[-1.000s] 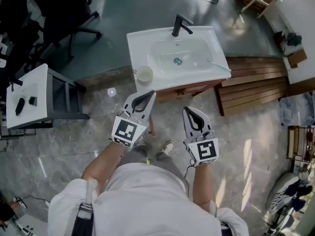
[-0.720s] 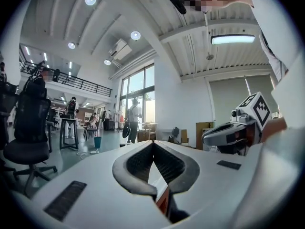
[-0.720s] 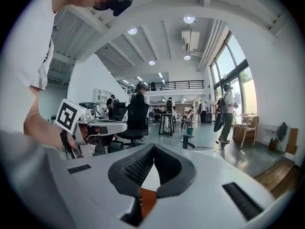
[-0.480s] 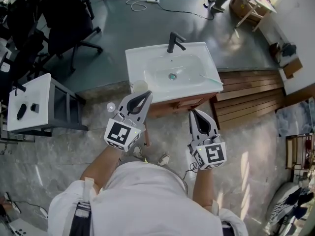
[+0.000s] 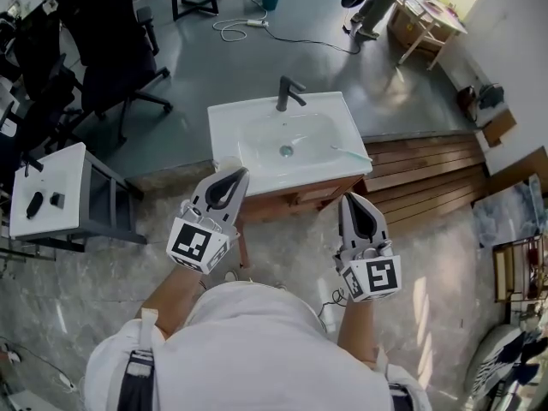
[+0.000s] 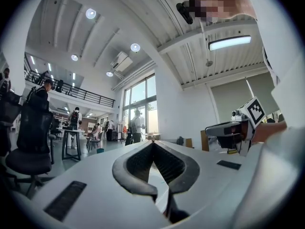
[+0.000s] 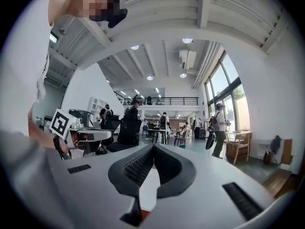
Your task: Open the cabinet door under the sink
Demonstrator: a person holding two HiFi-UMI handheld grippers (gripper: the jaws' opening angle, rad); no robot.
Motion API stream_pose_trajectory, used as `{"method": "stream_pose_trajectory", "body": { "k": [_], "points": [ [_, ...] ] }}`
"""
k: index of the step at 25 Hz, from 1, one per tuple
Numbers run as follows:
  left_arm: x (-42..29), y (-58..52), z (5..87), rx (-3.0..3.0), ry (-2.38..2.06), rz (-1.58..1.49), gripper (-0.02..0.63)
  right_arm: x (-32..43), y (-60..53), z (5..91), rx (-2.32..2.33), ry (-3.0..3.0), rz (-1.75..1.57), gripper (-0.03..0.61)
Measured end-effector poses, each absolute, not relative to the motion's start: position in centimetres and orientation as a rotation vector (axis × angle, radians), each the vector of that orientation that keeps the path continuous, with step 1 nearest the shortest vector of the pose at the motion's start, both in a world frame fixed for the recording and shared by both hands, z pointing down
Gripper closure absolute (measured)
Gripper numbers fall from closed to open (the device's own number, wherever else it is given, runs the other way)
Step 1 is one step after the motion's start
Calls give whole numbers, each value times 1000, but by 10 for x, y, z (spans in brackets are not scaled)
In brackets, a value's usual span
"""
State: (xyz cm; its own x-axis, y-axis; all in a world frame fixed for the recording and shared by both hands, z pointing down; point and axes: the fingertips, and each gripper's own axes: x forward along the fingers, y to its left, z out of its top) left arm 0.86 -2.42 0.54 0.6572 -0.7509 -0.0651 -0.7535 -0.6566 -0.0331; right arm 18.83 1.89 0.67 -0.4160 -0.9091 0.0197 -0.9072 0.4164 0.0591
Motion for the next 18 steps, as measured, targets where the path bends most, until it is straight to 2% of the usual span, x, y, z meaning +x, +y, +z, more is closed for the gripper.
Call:
{"method": "stream_pose_trajectory", "body": {
  "k": [18],
  "points": [
    [-12,-30,17,-2768,1455,-10,598,228,21,-15,1783,-2558,-95,548]
  ]
}}
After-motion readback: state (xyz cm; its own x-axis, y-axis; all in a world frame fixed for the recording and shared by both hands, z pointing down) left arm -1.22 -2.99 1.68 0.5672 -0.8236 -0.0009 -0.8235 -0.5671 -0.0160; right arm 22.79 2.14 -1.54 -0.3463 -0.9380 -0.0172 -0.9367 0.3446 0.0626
